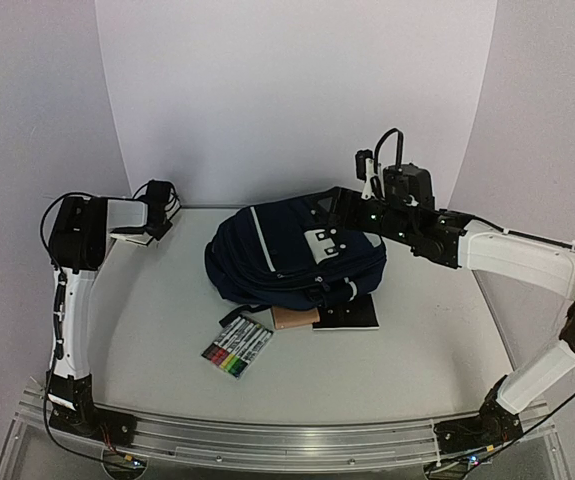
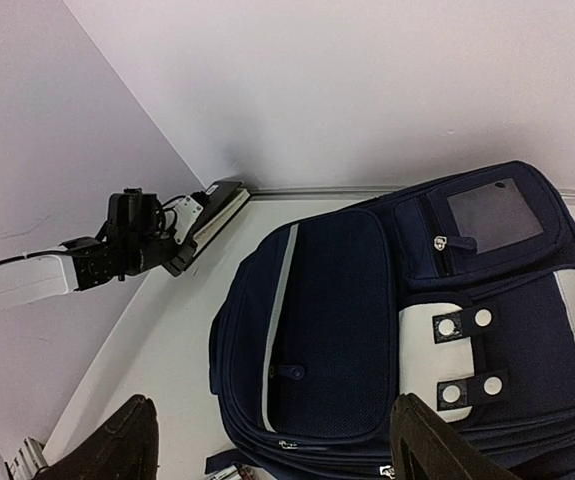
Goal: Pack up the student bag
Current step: Adjust the book at the center of the board.
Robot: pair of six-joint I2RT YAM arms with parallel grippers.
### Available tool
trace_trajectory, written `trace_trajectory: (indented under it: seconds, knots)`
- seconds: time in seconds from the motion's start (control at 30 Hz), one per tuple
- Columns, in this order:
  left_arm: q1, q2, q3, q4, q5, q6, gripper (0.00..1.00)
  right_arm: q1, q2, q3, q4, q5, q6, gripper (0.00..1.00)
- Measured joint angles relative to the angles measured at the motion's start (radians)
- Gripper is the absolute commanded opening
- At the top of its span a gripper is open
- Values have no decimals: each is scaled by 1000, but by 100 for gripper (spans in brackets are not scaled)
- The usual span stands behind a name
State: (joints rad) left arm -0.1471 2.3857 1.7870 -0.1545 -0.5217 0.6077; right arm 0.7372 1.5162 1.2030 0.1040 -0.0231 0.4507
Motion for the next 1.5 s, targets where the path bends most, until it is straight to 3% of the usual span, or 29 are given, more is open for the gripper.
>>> trace_trajectory:
  seconds: [0.43, 0.93, 1.17, 1.2, 1.37, 1.5]
  knots:
    - [-59, -216, -91, -289, -42, -305, 0, 0, 0, -2, 2, -17, -9, 75]
    - [-363, -429, -232, -833, -128, -900, 0, 12, -25, -106, 20, -68, -3, 73]
    - [-533, -446, -227, -1059, -108, -1154, 0, 97, -37, -126, 38, -57, 9, 71]
    - [-556, -446, -222, -1083, -99, -1182, 2, 113, -37, -126, 39, -53, 12, 71]
    - [-638, -483, -209, -1118, 2, -1253, 34, 207, -37, -125, 45, -34, 27, 71]
    - [-647, -558, -210, -1094, 104, -1242, 70, 265, 8, -90, 55, -23, 48, 74]
